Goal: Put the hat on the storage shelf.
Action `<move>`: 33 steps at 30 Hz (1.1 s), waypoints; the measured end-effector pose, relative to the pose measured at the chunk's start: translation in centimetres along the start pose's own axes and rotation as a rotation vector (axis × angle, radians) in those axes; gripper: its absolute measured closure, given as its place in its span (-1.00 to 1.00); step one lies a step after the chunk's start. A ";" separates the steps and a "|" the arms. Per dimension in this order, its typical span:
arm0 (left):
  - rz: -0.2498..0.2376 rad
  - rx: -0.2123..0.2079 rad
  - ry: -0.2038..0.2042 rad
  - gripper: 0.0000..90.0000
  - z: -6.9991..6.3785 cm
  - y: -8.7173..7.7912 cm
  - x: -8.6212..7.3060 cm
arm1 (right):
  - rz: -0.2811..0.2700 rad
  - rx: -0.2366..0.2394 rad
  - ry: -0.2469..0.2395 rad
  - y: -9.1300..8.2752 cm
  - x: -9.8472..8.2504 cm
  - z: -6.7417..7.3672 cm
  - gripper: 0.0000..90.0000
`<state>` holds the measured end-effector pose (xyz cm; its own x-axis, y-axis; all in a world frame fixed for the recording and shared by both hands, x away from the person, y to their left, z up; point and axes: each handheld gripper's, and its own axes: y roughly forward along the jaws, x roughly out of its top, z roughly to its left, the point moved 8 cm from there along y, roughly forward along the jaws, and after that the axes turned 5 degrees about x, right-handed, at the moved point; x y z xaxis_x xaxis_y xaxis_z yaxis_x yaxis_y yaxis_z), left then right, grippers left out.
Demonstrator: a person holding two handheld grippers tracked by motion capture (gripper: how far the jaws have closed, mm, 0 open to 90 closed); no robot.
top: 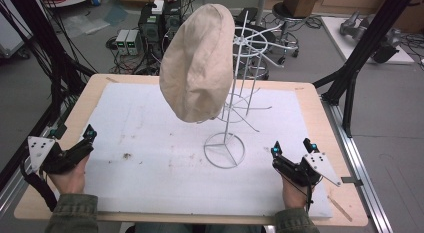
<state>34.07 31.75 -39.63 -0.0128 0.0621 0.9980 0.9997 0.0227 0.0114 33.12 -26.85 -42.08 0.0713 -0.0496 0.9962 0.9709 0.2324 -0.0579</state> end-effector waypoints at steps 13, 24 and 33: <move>0.033 0.020 0.012 -0.59 0.4 -0.2 -2.1 | 0.000 -0.003 0.006 -0.1 -0.1 -0.2 -0.89; 0.056 0.026 0.018 -0.59 0.6 -0.6 -3.2 | 0.002 -0.003 0.008 -0.1 -0.1 -0.2 -0.89; 0.054 0.027 0.021 -0.59 0.5 -0.5 -3.2 | 0.007 0.000 0.010 -0.1 -0.2 -0.2 -0.89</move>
<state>33.57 31.99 -42.85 0.0414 0.0426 0.9982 0.9980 0.0466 -0.0434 33.08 -27.00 -42.28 0.0802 -0.0582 0.9951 0.9704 0.2328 -0.0646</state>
